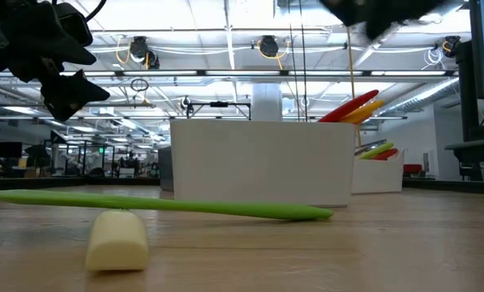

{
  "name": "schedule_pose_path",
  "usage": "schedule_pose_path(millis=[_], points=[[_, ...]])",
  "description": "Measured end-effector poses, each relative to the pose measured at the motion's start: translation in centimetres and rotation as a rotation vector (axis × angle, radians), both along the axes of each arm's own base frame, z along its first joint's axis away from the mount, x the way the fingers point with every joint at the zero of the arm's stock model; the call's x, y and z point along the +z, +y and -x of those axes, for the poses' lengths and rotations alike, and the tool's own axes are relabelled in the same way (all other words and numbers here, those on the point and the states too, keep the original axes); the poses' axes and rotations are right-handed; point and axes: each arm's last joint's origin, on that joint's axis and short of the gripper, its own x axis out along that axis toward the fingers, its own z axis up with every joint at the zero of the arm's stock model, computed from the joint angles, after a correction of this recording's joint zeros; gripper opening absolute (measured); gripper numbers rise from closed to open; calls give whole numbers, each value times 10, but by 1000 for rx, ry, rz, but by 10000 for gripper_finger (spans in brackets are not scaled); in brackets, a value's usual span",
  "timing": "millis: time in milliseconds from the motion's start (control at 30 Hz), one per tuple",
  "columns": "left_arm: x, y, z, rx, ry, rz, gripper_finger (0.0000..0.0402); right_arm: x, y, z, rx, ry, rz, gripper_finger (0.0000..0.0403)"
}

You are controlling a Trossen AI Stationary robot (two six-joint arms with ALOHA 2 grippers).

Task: Pick & Place Kitchen Items
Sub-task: Put the green spatula into bottom white bin

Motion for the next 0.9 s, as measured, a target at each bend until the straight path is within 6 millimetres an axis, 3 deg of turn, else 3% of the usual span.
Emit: schedule_pose_path(millis=[167,300,633,900], points=[[0,0,0,0,0,0,250,-4,21,22,-21,104,-57,89],[0,0,0,0,0,-3,250,-8,27,24,-55,92,-92,89],[0,0,0,9,-1,-6,250,-24,14,-1,-50,23,-98,89],[0,0,0,17,2,15,250,-29,-12,-25,-23,-19,-50,89]])
